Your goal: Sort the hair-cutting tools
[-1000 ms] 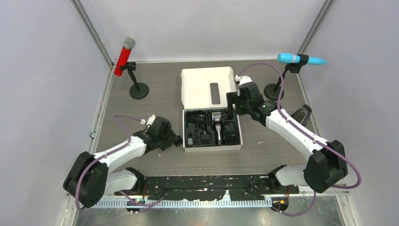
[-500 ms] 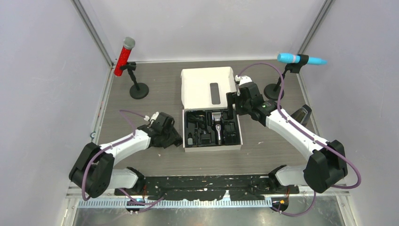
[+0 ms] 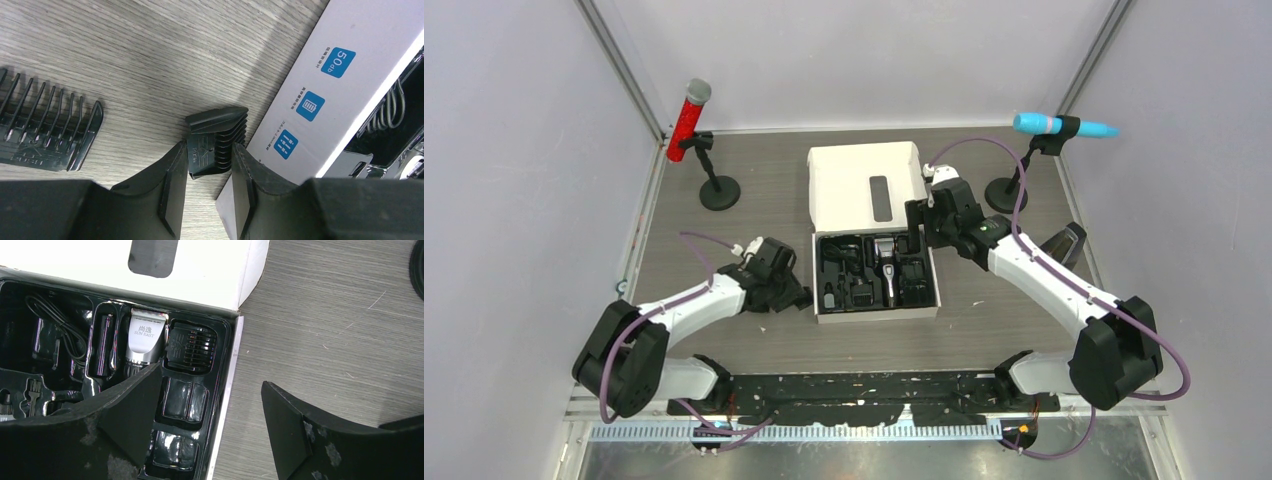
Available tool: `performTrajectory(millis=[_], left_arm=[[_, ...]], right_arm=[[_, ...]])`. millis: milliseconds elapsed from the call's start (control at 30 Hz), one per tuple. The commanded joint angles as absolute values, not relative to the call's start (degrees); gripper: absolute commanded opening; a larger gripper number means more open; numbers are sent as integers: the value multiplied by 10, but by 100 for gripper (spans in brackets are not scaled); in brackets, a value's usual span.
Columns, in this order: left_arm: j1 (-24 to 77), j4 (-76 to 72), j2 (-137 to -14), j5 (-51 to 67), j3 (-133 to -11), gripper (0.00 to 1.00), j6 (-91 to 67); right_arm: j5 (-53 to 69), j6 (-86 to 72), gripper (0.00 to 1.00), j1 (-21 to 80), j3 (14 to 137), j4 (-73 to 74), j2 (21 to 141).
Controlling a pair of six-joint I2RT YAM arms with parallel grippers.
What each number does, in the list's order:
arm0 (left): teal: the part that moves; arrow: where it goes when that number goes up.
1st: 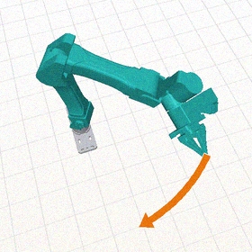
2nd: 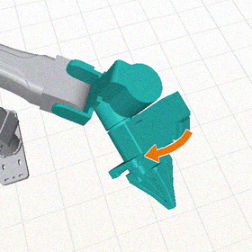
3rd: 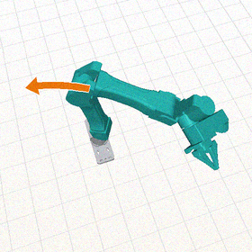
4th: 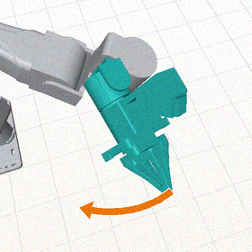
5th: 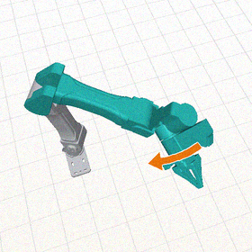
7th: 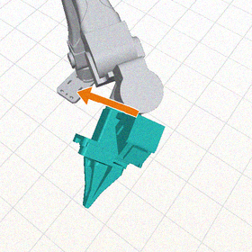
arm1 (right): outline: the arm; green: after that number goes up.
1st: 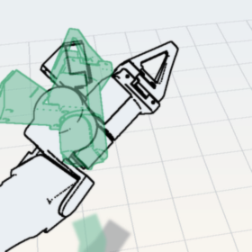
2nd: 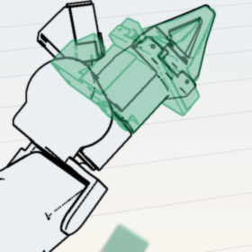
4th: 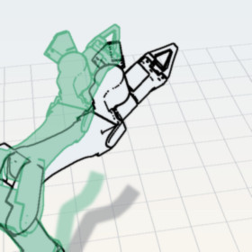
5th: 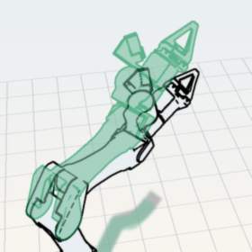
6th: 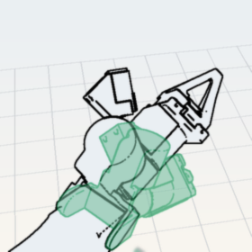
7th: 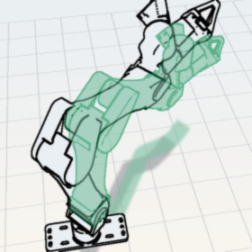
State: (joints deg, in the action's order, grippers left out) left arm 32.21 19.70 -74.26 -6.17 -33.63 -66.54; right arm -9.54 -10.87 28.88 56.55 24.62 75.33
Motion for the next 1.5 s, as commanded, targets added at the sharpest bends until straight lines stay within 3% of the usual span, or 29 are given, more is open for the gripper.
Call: performTrajectory(millis=[0, 467, 700, 867, 1467], left_arm=[[324, 233, -721, -86, -337, 26, -636], [289, 269, -580, -125, -332, 19, -570], [282, 204, -630, -46, -320, 45, -570], [282, 237, -704, -20, -377, 57, -528], [318, 328, -839, -43, -476, 60, -459]], right_arm=[[-100, -108, 81, 289, 564, 223, 730], [-104, -112, 81, 289, 546, 216, 723], [-101, -112, 81, 289, 543, 213, 726], [-101, -110, 81, 289, 541, 212, 729], [-100, -108, 81, 289, 544, 210, 736]])
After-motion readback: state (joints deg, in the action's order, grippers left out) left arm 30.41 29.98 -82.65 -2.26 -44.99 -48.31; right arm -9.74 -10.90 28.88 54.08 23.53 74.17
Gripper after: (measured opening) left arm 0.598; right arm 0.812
